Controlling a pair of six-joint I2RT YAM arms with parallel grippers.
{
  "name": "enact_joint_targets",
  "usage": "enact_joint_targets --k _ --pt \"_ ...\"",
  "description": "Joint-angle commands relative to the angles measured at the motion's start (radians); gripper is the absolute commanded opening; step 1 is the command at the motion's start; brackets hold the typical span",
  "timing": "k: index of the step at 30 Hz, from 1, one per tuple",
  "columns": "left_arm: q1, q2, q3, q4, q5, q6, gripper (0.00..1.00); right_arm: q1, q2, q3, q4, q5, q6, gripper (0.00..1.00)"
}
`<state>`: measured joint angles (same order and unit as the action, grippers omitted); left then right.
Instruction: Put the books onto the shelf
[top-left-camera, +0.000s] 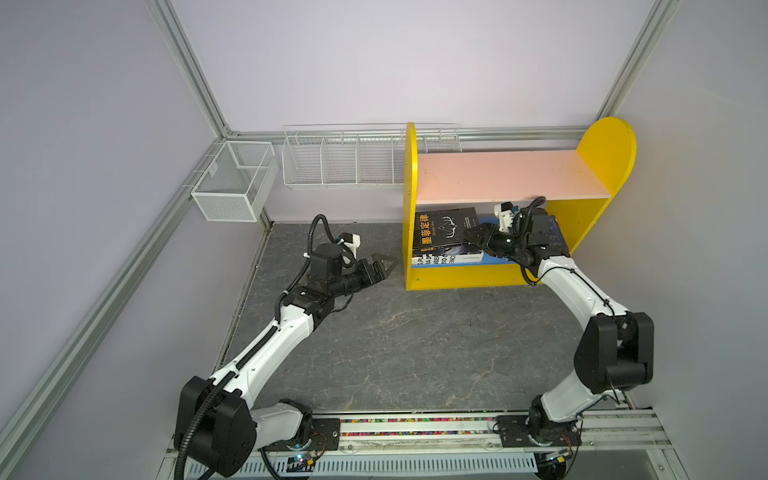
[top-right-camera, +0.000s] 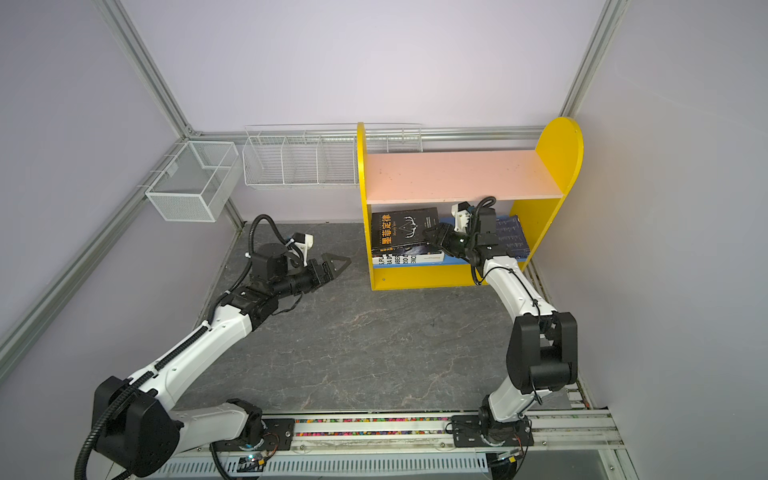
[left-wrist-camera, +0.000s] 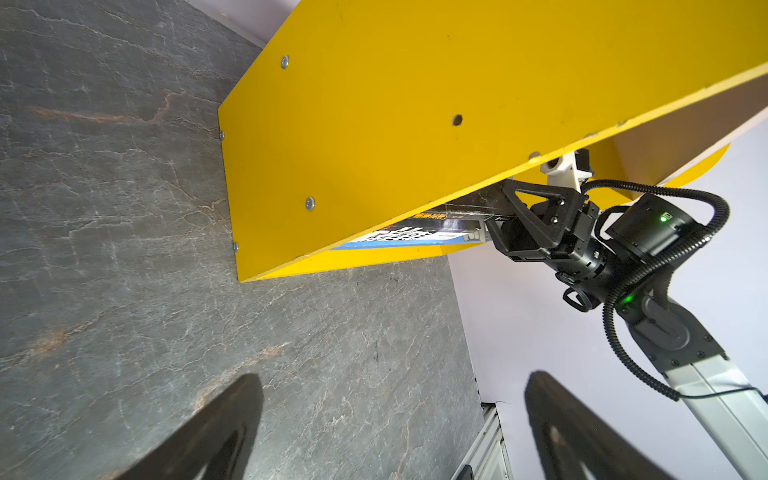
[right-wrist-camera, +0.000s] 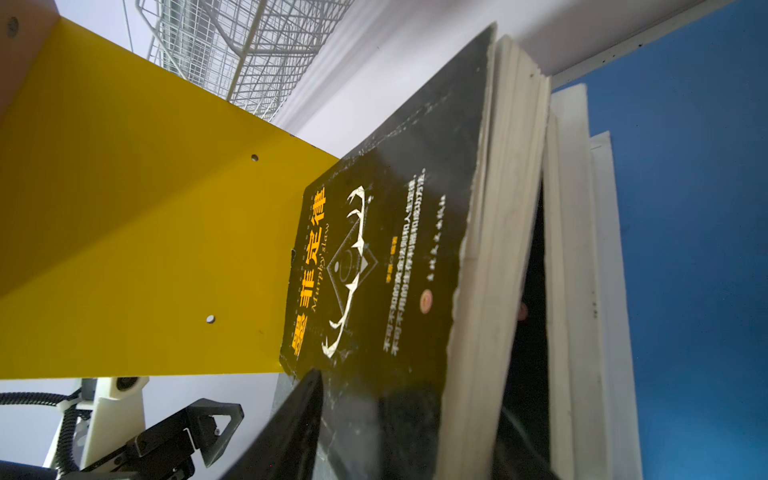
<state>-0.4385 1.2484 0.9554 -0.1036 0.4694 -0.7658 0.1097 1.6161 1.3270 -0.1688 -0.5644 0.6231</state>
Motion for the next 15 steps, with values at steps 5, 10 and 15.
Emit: enact_joint_targets --k 5,10,15 --pt "0.009 -0.045 -0.028 0.015 0.008 -0.001 0.99 0.005 -0.088 0.099 -0.189 0.166 -0.157 0.59" --pt "0.009 -0.072 -0.042 0.012 -0.001 -0.001 0.99 0.005 -0.095 0.128 -0.258 0.249 -0.193 0.59" --pt "0.009 -0.080 -0.046 0.012 -0.004 -0.004 0.99 0.007 -0.065 0.141 -0.221 0.183 -0.184 0.55"
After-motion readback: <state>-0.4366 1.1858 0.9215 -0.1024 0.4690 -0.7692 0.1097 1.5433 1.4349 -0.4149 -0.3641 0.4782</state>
